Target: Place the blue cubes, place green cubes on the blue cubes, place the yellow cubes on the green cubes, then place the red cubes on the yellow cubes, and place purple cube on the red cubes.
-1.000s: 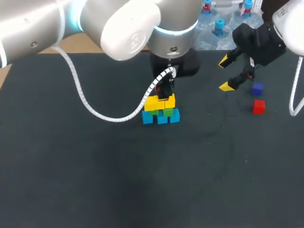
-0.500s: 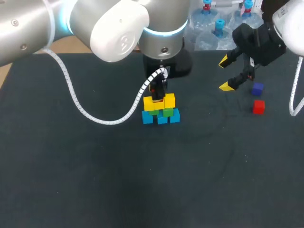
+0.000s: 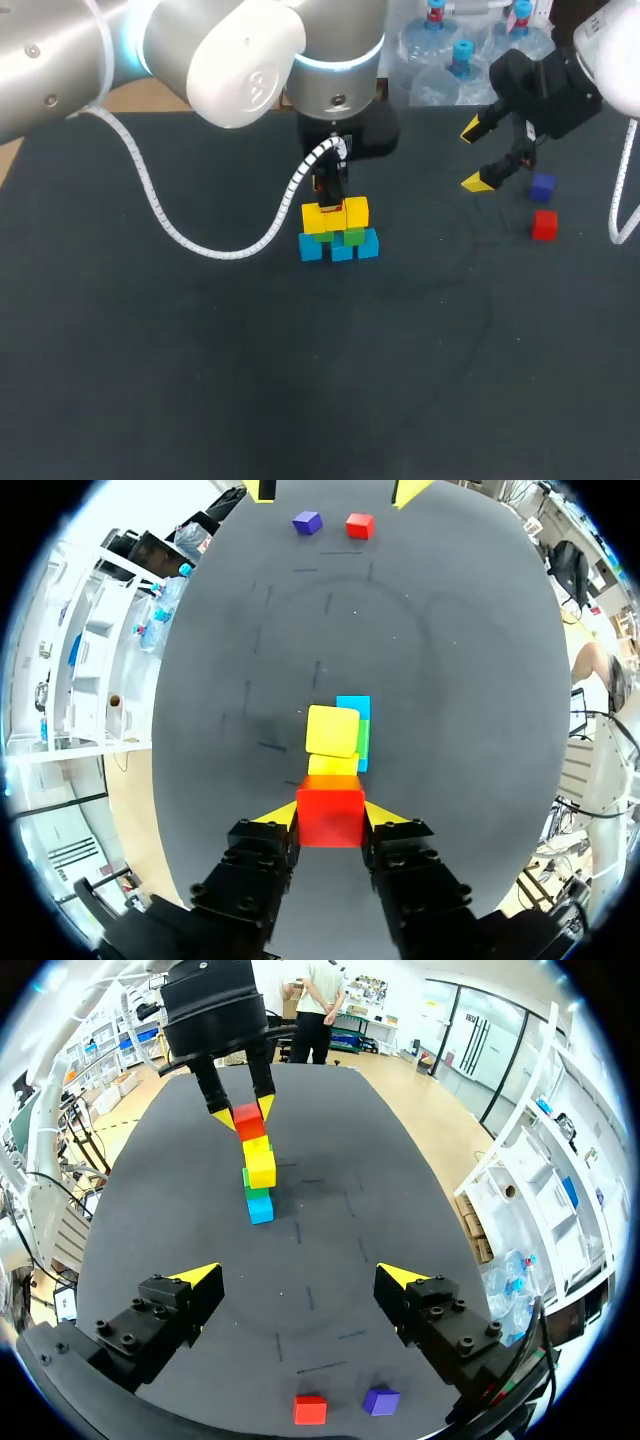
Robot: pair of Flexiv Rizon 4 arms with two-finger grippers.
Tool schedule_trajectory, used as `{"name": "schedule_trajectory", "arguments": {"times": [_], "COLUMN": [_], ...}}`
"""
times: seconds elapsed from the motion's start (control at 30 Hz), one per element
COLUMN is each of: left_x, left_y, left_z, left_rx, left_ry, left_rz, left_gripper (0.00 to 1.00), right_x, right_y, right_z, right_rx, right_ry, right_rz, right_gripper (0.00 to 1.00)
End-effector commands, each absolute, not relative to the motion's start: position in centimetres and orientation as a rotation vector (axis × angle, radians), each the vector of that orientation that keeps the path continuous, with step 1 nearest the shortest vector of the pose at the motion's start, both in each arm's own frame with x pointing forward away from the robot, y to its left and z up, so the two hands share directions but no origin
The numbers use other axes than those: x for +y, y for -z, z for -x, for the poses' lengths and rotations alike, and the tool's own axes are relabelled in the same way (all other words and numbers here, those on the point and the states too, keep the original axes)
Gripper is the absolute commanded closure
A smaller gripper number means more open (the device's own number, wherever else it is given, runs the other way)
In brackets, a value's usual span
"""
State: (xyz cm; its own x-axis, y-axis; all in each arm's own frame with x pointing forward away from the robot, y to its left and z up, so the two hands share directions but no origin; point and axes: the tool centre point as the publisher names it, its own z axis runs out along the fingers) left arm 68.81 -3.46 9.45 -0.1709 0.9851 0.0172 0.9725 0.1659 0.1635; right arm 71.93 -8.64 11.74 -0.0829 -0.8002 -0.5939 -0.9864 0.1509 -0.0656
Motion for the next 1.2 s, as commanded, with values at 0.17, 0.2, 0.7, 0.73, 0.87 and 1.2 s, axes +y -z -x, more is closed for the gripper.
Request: {"name": "schedule_trajectory", "arguments": {"times": [0.17,0.2,0.7,0.73,0.87,1.2], "left_x": [-3.29,-3.27,-3.28,-3.28,-3.29,-3.08], "left_y": [-9.22,-9.21,-8.78,-8.74,-8.66,-8.60], "left_z": [-69.05,-69.04,-68.84,-68.81,-68.79,-68.85], "left_rx": [2.335,2.336,2.352,2.352,2.353,2.360], "left_ry": [-0.201,-0.200,-0.181,-0.179,-0.176,-0.173], "left_rz": [-1.958,-1.958,-1.947,-1.944,-1.941,-1.934], "left_gripper": [1.00,1.00,1.00,1.00,1.00,1.00], "right_x": [-8.61,-8.61,-8.61,-8.61,-8.61,-8.61], "right_y": [-11.70,-11.70,-11.70,-11.70,-11.70,-11.70], "right_z": [-71.97,-71.97,-71.97,-71.97,-71.97,-71.97], "right_rx": [1.933,1.933,1.933,1.933,1.933,1.933], "right_ry": [-0.490,-0.490,-0.490,-0.490,-0.490,-0.490], "right_rz": [1.698,1.698,1.698,1.698,1.698,1.698], "right_gripper": [0.00,0.00,0.00,0.00,0.00,0.00]}}
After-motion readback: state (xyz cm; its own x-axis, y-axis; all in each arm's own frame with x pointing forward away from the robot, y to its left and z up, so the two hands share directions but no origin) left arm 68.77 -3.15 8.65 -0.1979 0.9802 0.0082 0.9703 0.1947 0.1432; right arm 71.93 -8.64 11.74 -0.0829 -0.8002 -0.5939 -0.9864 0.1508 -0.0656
